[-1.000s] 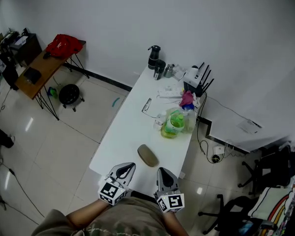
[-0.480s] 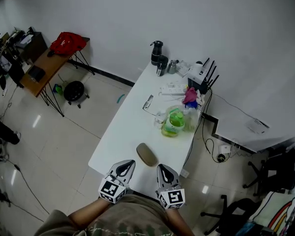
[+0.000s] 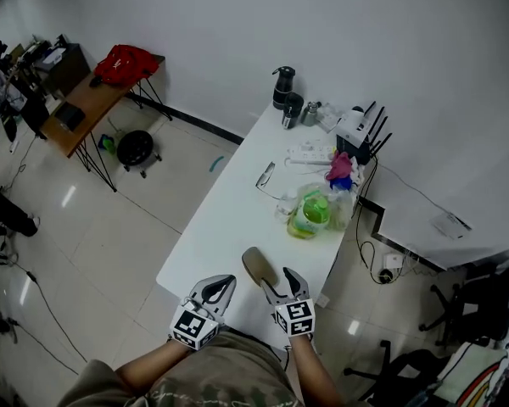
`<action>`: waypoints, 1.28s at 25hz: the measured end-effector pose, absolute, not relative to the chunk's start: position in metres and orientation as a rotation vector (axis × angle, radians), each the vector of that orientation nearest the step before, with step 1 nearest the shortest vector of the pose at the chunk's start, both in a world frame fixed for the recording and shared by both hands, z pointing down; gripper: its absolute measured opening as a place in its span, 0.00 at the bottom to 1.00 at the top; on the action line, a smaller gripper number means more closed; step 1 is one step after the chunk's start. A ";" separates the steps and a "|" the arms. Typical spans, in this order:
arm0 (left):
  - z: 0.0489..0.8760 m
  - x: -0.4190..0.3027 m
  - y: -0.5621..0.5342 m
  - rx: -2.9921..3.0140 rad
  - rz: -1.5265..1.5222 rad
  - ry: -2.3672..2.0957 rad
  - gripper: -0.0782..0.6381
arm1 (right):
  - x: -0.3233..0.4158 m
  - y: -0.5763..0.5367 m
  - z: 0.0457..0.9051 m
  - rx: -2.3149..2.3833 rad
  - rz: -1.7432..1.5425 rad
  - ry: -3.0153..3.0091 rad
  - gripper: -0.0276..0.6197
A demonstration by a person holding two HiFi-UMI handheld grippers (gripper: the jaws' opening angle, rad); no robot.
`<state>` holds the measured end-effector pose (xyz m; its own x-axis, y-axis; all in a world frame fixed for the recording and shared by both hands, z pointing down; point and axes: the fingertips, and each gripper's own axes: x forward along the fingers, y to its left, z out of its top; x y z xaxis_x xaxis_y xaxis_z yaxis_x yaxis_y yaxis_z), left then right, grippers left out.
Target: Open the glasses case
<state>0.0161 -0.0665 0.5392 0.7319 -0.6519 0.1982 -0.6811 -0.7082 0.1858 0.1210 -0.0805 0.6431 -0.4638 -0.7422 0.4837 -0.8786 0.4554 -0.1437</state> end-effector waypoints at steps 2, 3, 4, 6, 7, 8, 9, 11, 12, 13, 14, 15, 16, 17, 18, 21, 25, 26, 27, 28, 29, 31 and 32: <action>0.542 0.008 -0.067 2.688 0.180 -1.080 0.12 | 0.118 -0.092 0.666 1.302 0.554 -2.321 0.46; 0.542 0.005 -0.068 2.679 0.181 -1.091 0.12 | 0.117 -0.097 0.678 1.267 0.555 -2.301 0.46; 0.542 0.001 -0.068 2.669 0.185 -1.104 0.12 | 0.115 -0.102 0.691 1.231 0.559 -2.282 0.46; 0.547 -0.008 -0.068 2.659 0.208 -1.135 0.12 | 0.110 -0.108 0.716 1.157 0.581 -2.244 0.46; 0.548 -0.012 -0.067 2.653 0.218 -1.146 0.12 | 0.108 -0.110 0.728 1.124 0.595 -2.224 0.46; 0.550 -0.014 -0.067 2.643 0.227 -1.153 0.12 | 0.106 -0.112 0.738 1.096 0.608 -2.203 0.46; 0.550 -0.016 -0.067 2.630 0.237 -1.156 0.12 | 0.105 -0.114 0.747 1.075 0.619 -2.186 0.46; 0.551 -0.019 -0.068 2.608 0.253 -1.161 0.12 | 0.102 -0.119 0.764 1.043 0.644 -2.158 0.50; 0.552 -0.020 -0.068 2.600 0.258 -1.163 0.12 | 0.101 -0.121 0.773 1.028 0.659 -2.145 0.53; 0.553 -0.021 -0.069 2.598 0.261 -1.165 0.12 | 0.100 -0.122 0.781 1.015 0.674 -2.130 0.53; 0.555 -0.022 -0.070 2.601 0.263 -1.169 0.12 | 0.099 -0.123 0.788 1.002 0.688 -2.116 0.53; 0.556 -0.023 -0.071 2.603 0.264 -1.171 0.12 | 0.098 -0.124 0.794 0.990 0.700 -2.104 0.53; 0.557 -0.023 -0.071 2.603 0.265 -1.173 0.12 | 0.097 -0.125 0.799 0.980 0.710 -2.093 0.53; 0.558 -0.023 -0.071 2.598 0.267 -1.171 0.12 | 0.097 -0.125 0.804 0.969 0.715 -2.083 0.53; 0.557 -0.022 -0.071 2.591 0.272 -1.167 0.12 | 0.096 -0.126 0.809 0.957 0.718 -2.074 0.53; 0.559 -0.020 -0.073 2.608 0.280 -1.156 0.12 | 0.090 -0.124 0.822 0.920 0.734 -2.054 0.53; 0.559 -0.013 -0.075 2.618 0.285 -1.130 0.12 | 0.084 -0.120 0.835 0.886 0.752 -2.031 0.53; 0.560 -0.012 -0.075 2.619 0.289 -1.124 0.12 | 0.083 -0.120 0.837 0.882 0.754 -2.026 0.53; 0.561 -0.011 -0.076 2.619 0.292 -1.118 0.12 | 0.082 -0.120 0.839 0.876 0.755 -2.018 0.53; 0.562 -0.010 -0.076 2.625 0.291 -1.114 0.12 | 0.082 -0.119 0.840 0.868 0.760 -2.005 0.53; 0.563 -0.009 -0.077 2.631 0.290 -1.111 0.12 | 0.081 -0.118 0.841 0.860 0.765 -1.996 0.53; 0.564 -0.008 -0.078 2.629 0.297 -1.101 0.12 | 0.077 -0.121 0.838 0.848 0.772 -2.006 0.53; 0.564 -0.007 -0.078 2.624 0.301 -1.096 0.12 | 0.074 -0.122 0.837 0.843 0.777 -2.013 0.53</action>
